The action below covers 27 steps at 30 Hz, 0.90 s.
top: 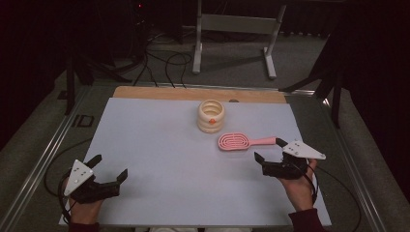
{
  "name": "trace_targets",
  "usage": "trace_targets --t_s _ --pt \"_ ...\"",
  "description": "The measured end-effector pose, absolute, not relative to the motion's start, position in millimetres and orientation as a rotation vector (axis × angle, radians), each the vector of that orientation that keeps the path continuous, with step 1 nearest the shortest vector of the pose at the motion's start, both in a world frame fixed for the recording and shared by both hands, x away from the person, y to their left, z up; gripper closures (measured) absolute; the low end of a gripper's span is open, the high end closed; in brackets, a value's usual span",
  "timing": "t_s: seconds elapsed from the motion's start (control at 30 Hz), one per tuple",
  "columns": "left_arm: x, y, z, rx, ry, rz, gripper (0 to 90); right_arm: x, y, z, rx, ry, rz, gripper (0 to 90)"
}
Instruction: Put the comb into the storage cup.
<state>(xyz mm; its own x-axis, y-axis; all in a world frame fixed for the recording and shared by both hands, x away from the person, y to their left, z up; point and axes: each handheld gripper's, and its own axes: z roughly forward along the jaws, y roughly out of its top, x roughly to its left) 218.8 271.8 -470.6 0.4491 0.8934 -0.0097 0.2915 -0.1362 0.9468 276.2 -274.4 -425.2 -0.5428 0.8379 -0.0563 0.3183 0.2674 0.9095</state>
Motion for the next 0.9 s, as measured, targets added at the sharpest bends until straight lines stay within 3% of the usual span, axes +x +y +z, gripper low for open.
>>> trace_targets --t_s 0.9 --pt "219 272 -471 1.671 1.039 0.731 0.0 335 -261 -396 1.045 2.027 1.139 10.9"
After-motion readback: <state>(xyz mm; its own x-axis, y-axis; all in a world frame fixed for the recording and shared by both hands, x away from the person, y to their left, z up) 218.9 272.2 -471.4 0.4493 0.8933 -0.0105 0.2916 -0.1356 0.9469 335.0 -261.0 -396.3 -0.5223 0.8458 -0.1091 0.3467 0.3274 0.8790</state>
